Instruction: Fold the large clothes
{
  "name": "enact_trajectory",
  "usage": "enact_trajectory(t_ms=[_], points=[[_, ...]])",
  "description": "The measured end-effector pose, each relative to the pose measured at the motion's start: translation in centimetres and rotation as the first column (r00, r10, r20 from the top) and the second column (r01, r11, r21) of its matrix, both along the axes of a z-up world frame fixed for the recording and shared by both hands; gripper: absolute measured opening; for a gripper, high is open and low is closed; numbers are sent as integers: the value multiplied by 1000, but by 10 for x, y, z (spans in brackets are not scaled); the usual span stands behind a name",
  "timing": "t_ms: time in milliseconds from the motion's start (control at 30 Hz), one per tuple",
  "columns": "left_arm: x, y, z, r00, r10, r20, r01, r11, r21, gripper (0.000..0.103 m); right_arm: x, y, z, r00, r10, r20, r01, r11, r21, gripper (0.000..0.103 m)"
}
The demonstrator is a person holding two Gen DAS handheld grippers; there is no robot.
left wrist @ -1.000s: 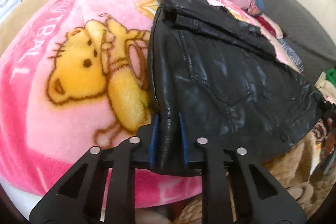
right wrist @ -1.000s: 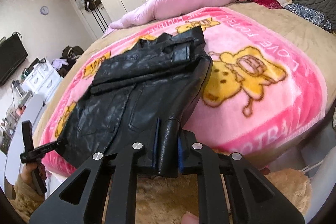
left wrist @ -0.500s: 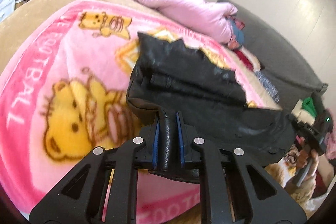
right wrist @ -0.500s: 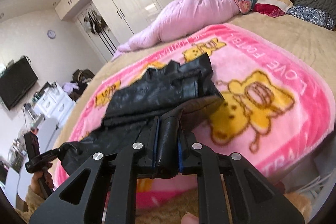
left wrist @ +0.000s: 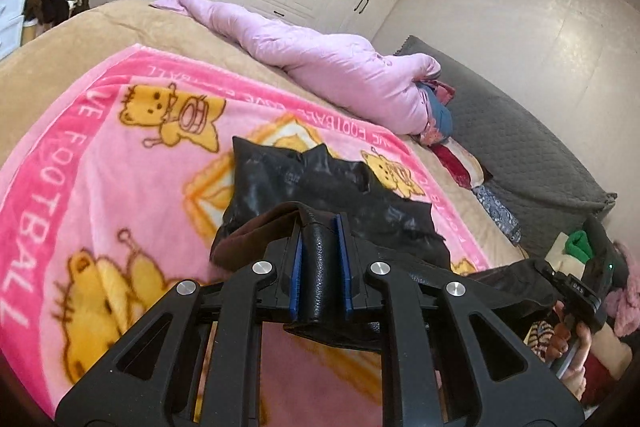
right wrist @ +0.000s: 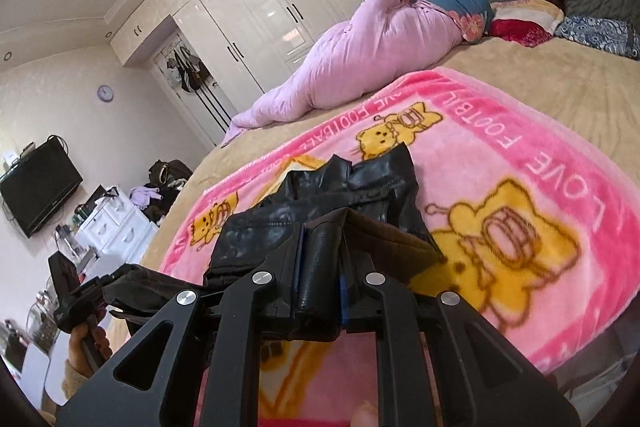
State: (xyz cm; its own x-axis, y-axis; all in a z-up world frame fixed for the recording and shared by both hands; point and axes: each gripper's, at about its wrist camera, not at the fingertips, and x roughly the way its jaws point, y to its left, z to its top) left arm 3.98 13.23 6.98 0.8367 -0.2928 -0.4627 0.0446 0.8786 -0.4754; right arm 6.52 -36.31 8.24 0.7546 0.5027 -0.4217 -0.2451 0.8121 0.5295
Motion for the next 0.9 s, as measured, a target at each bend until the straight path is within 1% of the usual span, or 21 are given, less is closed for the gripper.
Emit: enact_trajectory(t_ms=[133, 300, 400, 533, 667, 900], points=[[10, -1, 4, 999, 26, 23, -26, 1000, -2, 8, 14, -1, 4, 1000, 1, 6, -1, 1000, 8, 13], [26, 0, 7, 998, 51, 47, -51, 999, -12, 8, 40, -6, 6, 1000, -1, -13, 2, 999, 47, 13], [39, 2, 6, 996, 69, 57, -67, 997, -34, 8, 57, -4, 8, 1000, -2, -13, 2, 999, 37, 13], [56, 6, 4, 995, 90, 51, -87, 994, -71, 9, 80, 1, 9, 1000, 0, -15, 1, 1000, 16, 13], [73, 5, 4, 994, 103, 41, -100, 994, -53, 9, 102, 5, 7, 1000, 8, -22, -8, 1000, -2, 13], [103, 0, -1, 992, 128, 11, -128, 992, -19, 10, 138, 9, -4, 999, 25, -46, -25, 1000, -3, 13]])
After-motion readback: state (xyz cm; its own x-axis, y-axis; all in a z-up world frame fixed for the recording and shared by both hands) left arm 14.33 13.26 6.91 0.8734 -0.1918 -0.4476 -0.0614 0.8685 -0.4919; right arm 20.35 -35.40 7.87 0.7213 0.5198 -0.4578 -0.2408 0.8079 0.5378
